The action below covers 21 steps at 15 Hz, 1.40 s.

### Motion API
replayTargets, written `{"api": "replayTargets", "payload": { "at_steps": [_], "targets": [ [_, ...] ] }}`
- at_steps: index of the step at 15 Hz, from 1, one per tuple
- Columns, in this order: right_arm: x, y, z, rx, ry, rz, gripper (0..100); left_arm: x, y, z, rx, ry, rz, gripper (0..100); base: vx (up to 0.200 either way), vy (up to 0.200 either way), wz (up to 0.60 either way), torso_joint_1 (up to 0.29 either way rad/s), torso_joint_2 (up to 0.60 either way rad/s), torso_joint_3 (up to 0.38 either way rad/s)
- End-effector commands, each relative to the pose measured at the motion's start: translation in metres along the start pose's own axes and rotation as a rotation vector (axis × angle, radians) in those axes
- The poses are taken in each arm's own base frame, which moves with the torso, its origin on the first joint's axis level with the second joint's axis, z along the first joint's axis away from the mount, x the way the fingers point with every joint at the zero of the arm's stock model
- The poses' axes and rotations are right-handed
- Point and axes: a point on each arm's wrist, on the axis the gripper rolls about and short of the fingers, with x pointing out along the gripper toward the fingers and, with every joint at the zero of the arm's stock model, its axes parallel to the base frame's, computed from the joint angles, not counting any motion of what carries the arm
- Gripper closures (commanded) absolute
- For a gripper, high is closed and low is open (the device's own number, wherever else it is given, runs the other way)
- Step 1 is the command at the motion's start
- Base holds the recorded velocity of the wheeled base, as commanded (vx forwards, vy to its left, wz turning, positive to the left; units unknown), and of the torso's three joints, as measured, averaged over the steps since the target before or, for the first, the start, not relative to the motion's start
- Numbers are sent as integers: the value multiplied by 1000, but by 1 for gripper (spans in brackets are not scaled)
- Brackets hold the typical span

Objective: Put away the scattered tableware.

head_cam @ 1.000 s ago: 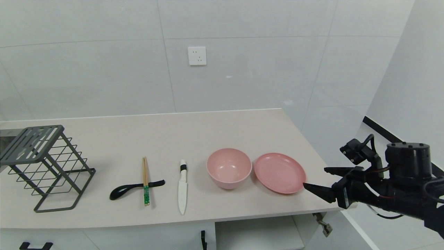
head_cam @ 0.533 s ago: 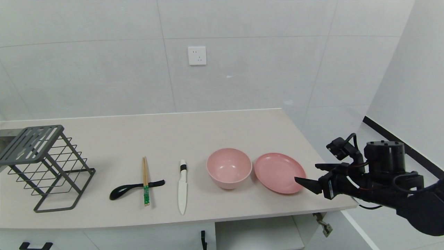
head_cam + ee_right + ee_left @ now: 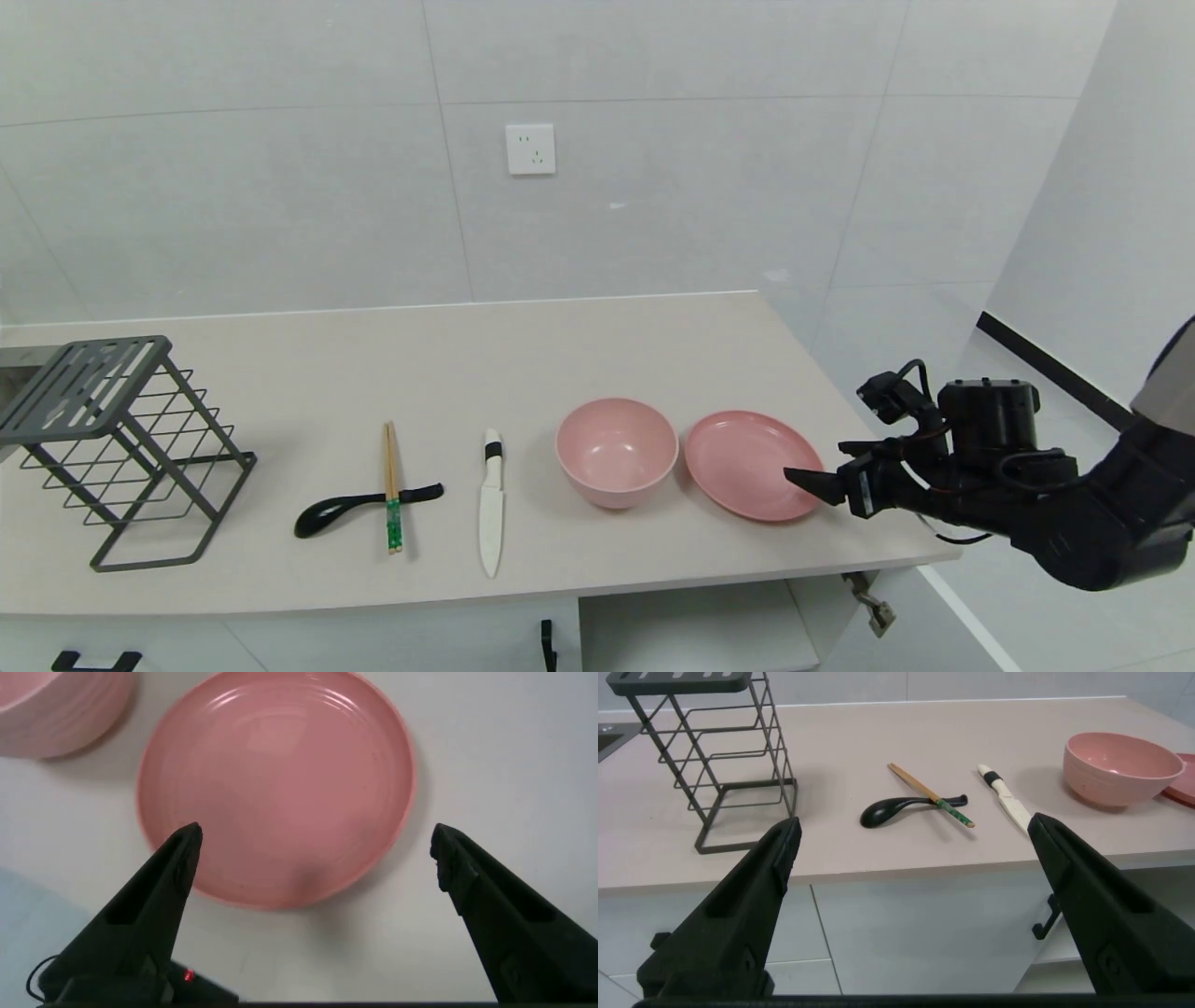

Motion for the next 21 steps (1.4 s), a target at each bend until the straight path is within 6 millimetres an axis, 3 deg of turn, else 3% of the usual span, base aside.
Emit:
{"api": "replayTargets", "payload": {
  "at_steps": [1,6,20,21],
  "targets": [
    [18,-9,-8,26,9,-7,0,0,0,0,1,1,0,0,0,0,0,0,0,0],
    [39,-16,-19,53,-34,-34,0,0,0,0,-1,3,0,0,0,0,0,0,0,0],
    [58,-17,-26,58,-43,-25,0,0,0,0,1,3,0,0,0,0,0,0,0,0],
    [59,-13,-27,53,-36,-16,100,0,0,0,1,3,0,0,0,0,0,0,0,0]
  ]
}}
